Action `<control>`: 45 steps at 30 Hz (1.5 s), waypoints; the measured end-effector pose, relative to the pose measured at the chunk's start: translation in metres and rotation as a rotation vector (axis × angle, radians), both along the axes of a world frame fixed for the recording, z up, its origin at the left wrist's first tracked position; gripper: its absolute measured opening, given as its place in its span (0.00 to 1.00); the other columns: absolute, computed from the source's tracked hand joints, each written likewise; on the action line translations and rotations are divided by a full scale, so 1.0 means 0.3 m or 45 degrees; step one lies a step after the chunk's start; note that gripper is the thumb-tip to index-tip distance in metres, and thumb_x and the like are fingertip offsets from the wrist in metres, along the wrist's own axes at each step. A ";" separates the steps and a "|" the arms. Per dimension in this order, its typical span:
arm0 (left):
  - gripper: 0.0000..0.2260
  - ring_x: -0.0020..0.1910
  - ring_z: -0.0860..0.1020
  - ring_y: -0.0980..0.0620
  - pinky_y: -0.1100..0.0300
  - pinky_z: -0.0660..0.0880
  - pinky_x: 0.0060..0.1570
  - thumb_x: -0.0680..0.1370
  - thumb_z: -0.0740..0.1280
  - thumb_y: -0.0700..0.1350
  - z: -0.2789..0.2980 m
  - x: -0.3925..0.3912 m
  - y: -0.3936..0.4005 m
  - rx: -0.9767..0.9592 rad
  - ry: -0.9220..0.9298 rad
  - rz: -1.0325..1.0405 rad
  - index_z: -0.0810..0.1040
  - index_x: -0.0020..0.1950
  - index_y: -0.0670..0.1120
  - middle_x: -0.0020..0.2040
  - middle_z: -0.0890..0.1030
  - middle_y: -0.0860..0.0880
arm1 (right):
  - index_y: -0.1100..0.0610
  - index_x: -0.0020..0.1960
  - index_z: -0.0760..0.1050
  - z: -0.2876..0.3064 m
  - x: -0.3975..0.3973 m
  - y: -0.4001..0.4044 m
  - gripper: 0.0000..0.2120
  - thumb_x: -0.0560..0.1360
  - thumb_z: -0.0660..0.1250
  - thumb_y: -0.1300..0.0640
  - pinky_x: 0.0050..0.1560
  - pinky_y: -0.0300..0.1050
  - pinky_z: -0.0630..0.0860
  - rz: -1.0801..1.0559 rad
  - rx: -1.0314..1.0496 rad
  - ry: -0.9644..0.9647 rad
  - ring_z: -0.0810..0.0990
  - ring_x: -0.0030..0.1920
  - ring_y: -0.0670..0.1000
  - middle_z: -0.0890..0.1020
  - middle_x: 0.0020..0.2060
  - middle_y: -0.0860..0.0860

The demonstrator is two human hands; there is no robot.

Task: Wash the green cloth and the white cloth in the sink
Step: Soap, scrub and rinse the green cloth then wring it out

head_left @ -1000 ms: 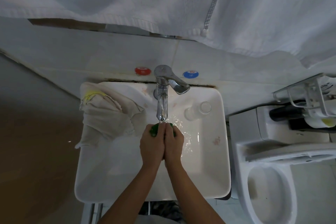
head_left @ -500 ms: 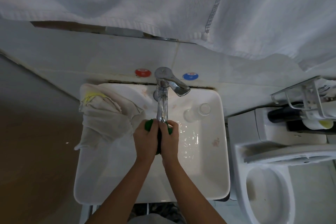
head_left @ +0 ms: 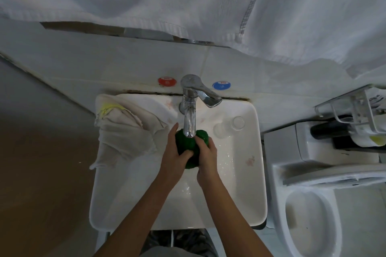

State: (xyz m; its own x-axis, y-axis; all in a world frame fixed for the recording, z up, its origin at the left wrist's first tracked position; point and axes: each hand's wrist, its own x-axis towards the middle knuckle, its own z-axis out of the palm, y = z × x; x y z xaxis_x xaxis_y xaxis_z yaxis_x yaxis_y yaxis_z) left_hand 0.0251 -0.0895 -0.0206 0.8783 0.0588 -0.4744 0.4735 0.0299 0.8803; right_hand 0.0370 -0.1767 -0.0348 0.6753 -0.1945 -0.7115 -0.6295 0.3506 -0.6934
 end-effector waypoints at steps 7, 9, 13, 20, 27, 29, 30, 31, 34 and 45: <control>0.08 0.54 0.78 0.52 0.50 0.76 0.58 0.79 0.63 0.48 -0.003 0.033 0.023 0.001 0.206 0.172 0.76 0.58 0.53 0.55 0.80 0.50 | 0.51 0.53 0.78 -0.002 -0.006 0.003 0.10 0.72 0.67 0.57 0.54 0.51 0.79 0.016 -0.081 -0.191 0.79 0.53 0.55 0.81 0.52 0.56; 0.09 0.54 0.78 0.52 0.54 0.77 0.54 0.79 0.64 0.46 0.005 0.042 0.024 -0.030 0.197 0.168 0.75 0.59 0.50 0.54 0.79 0.50 | 0.45 0.59 0.76 -0.008 -0.011 0.003 0.15 0.74 0.64 0.57 0.57 0.51 0.79 0.038 -0.048 -0.185 0.78 0.57 0.54 0.78 0.57 0.52; 0.12 0.49 0.79 0.52 0.56 0.77 0.48 0.78 0.65 0.51 -0.017 0.026 -0.034 0.191 0.159 0.215 0.71 0.59 0.49 0.51 0.78 0.50 | 0.48 0.49 0.77 -0.010 -0.014 0.035 0.07 0.77 0.61 0.50 0.56 0.52 0.78 0.162 -0.189 -0.209 0.80 0.52 0.53 0.81 0.47 0.51; 0.11 0.33 0.76 0.53 0.61 0.68 0.32 0.76 0.65 0.52 -0.009 0.008 -0.088 0.541 0.069 0.447 0.73 0.38 0.47 0.33 0.77 0.51 | 0.57 0.35 0.71 -0.017 -0.019 0.054 0.11 0.73 0.65 0.52 0.39 0.49 0.71 0.082 -0.207 -0.208 0.71 0.34 0.52 0.71 0.30 0.56; 0.17 0.25 0.72 0.54 0.62 0.68 0.28 0.78 0.64 0.41 -0.024 0.025 -0.077 0.554 -0.038 0.434 0.70 0.28 0.48 0.26 0.73 0.50 | 0.57 0.32 0.65 -0.006 -0.011 0.051 0.10 0.68 0.63 0.54 0.34 0.46 0.67 0.083 -0.312 -0.257 0.67 0.31 0.51 0.67 0.26 0.53; 0.18 0.24 0.71 0.54 0.62 0.67 0.27 0.78 0.63 0.39 -0.025 0.021 -0.075 0.530 -0.071 0.431 0.69 0.28 0.49 0.25 0.72 0.50 | 0.58 0.32 0.65 -0.010 -0.016 0.053 0.12 0.70 0.64 0.55 0.33 0.45 0.67 0.081 -0.383 -0.309 0.67 0.30 0.50 0.68 0.26 0.52; 0.18 0.25 0.70 0.53 0.62 0.67 0.28 0.78 0.63 0.39 -0.028 0.018 -0.073 0.528 -0.092 0.411 0.69 0.28 0.49 0.25 0.71 0.50 | 0.57 0.32 0.65 -0.013 -0.021 0.055 0.14 0.73 0.65 0.56 0.33 0.45 0.68 0.060 -0.404 -0.329 0.68 0.30 0.49 0.68 0.26 0.52; 0.17 0.26 0.71 0.53 0.61 0.67 0.28 0.79 0.62 0.40 -0.029 0.016 -0.071 0.525 -0.112 0.387 0.69 0.30 0.49 0.26 0.72 0.50 | 0.57 0.33 0.66 -0.021 -0.025 0.055 0.14 0.76 0.65 0.58 0.33 0.45 0.69 0.048 -0.429 -0.344 0.68 0.30 0.48 0.69 0.27 0.51; 0.10 0.32 0.75 0.54 0.61 0.72 0.34 0.80 0.62 0.44 -0.018 0.014 -0.066 0.406 -0.114 0.385 0.72 0.40 0.46 0.33 0.75 0.49 | 0.56 0.46 0.72 -0.035 -0.021 0.052 0.06 0.76 0.65 0.54 0.44 0.46 0.77 0.118 -0.356 -0.370 0.76 0.39 0.49 0.77 0.38 0.51; 0.27 0.51 0.76 0.60 0.68 0.76 0.47 0.69 0.58 0.24 0.034 -0.040 -0.024 -0.003 -0.048 0.266 0.71 0.61 0.48 0.53 0.75 0.54 | 0.46 0.51 0.77 -0.019 -0.014 -0.001 0.09 0.74 0.68 0.44 0.58 0.57 0.79 0.477 -0.207 0.020 0.82 0.53 0.52 0.83 0.51 0.52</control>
State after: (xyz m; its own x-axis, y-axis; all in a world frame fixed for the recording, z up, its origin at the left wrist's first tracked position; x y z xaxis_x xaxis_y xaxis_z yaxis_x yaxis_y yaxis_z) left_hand 0.0132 -0.0969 -0.0103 0.8644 0.2404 -0.4415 0.4231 0.1264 0.8972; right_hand 0.0328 -0.1769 -0.0404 0.7100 -0.0476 -0.7026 -0.7039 -0.0186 -0.7100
